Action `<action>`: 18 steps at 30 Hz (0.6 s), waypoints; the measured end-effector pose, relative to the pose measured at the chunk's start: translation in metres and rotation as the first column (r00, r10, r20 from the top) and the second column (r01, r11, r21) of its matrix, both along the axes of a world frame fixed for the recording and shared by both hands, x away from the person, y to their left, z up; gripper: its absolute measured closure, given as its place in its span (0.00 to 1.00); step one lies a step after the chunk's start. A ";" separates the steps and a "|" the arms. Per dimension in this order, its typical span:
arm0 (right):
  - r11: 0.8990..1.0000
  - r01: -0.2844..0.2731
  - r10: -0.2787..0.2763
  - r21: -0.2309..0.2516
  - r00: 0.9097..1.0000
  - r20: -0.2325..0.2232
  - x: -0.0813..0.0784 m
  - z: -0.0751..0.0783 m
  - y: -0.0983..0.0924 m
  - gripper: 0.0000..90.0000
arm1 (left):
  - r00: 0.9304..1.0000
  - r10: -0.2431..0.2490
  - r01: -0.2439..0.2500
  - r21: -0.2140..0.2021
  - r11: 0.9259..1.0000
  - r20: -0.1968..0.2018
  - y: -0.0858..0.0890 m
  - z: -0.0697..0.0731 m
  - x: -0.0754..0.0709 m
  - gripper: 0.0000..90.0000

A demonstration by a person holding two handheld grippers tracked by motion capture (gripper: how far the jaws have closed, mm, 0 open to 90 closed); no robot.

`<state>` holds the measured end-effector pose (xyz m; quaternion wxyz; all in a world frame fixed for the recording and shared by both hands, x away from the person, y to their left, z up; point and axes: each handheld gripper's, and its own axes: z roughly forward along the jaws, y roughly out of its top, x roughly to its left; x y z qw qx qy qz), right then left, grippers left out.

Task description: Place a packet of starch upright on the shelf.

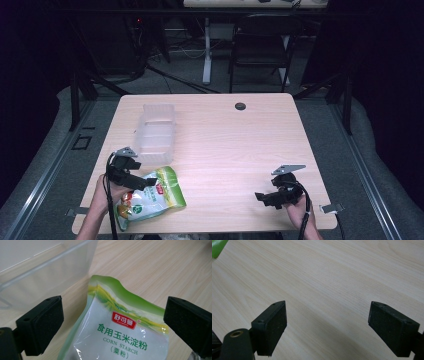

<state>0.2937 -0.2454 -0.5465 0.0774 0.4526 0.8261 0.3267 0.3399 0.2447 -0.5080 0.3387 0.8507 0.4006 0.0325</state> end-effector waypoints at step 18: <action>1.000 -0.002 0.002 0.001 1.000 -0.002 0.000 -0.001 0.000 0.16 | 0.998 -0.017 0.020 0.055 0.998 -0.061 -0.011 -0.020 0.023 0.19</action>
